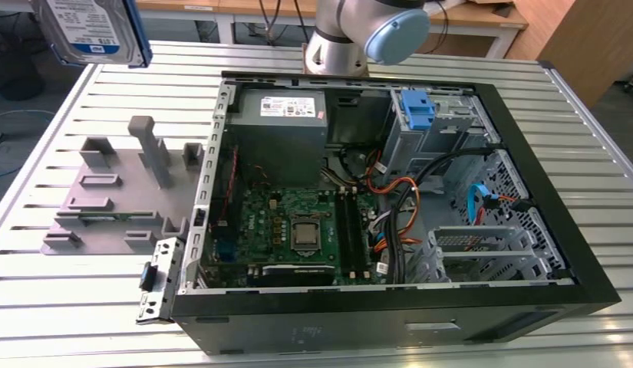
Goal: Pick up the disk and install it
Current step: 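Pick up the disk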
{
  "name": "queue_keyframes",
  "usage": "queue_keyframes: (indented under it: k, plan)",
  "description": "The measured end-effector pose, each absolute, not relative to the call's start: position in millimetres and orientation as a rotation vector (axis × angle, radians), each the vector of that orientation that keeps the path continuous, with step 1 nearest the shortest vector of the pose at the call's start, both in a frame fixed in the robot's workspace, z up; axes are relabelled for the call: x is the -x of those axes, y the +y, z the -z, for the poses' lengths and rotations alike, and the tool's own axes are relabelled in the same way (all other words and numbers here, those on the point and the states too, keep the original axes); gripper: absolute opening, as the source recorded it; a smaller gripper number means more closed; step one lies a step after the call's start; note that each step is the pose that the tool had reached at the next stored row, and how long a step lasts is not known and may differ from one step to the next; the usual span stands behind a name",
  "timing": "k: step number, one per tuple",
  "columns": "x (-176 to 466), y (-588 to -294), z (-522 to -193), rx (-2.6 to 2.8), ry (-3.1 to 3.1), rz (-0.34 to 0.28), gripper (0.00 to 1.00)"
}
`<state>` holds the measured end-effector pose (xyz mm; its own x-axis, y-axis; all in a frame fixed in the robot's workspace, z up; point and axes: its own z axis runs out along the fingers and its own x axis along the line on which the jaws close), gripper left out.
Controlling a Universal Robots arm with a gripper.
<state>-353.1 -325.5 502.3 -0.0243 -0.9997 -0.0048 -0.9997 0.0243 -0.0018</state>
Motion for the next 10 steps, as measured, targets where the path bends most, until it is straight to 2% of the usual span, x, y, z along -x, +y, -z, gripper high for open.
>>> queue_keyframes:
  k: [10]
  plan:
    - [342.3, -325.5, -502.3, 2.191, 2.245, -0.003, 0.35]
